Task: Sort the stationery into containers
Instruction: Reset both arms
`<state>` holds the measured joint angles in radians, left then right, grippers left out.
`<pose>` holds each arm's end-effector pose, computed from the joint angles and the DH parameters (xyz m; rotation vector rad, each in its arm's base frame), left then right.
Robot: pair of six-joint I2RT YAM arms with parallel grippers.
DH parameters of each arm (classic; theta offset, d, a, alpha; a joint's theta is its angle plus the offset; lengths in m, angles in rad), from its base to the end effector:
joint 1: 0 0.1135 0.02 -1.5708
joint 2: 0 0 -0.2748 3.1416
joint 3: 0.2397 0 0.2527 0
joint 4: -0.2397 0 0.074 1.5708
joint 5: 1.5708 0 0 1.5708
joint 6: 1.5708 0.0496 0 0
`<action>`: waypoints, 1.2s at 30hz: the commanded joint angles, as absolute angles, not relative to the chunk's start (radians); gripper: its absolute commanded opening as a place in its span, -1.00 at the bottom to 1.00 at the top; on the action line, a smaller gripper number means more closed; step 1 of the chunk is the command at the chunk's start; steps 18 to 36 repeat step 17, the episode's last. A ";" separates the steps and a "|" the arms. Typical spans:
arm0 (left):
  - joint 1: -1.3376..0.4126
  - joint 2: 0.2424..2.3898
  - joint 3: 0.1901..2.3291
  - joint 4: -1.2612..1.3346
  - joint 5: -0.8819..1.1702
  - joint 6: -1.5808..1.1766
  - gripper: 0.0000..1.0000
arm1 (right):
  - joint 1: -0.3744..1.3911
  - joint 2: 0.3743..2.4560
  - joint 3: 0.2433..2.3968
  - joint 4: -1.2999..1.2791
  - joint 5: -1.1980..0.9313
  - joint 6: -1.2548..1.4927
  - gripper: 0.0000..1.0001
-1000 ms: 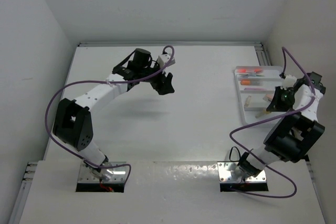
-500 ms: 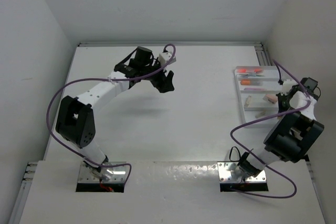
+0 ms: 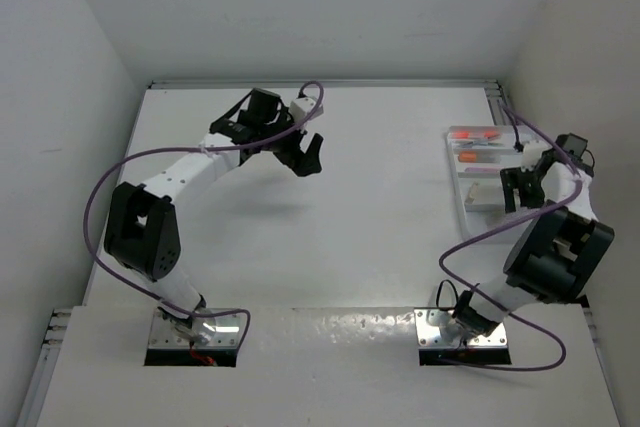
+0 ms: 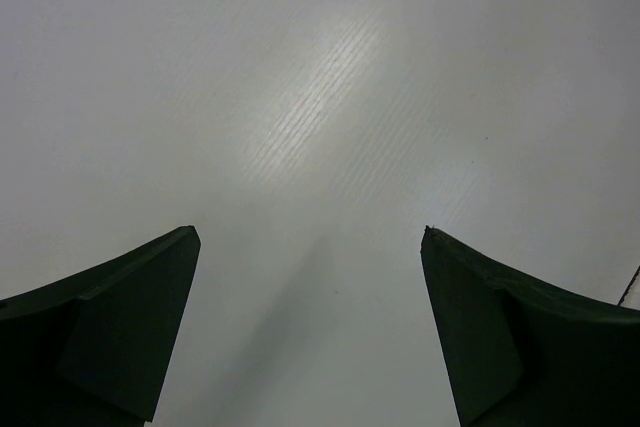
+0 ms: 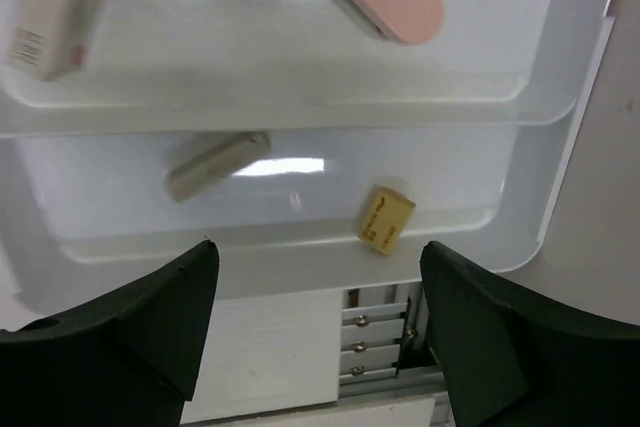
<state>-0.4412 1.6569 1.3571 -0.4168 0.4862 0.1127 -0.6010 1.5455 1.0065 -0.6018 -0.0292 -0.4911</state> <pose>0.3380 -0.1853 0.2947 0.8696 2.1194 -0.7264 0.2532 -0.1719 0.2014 0.1421 2.7422 -0.2771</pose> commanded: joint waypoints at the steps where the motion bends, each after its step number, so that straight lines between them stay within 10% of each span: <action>1: -0.367 1.655 1.393 -0.446 0.459 0.048 1.00 | -0.545 1.441 1.123 -0.757 -0.141 -0.411 0.60; 8: -0.180 1.589 1.356 -0.498 0.482 0.025 1.00 | -0.223 1.420 1.362 -0.894 -0.486 -0.048 0.61; 15: 0.072 1.445 1.235 -0.554 0.474 0.109 1.00 | 0.155 1.477 1.426 -0.661 -0.402 0.172 0.68; 36: 0.113 1.431 1.220 -0.552 0.462 0.121 1.00 | 0.170 1.499 1.425 -0.640 -0.387 0.189 0.69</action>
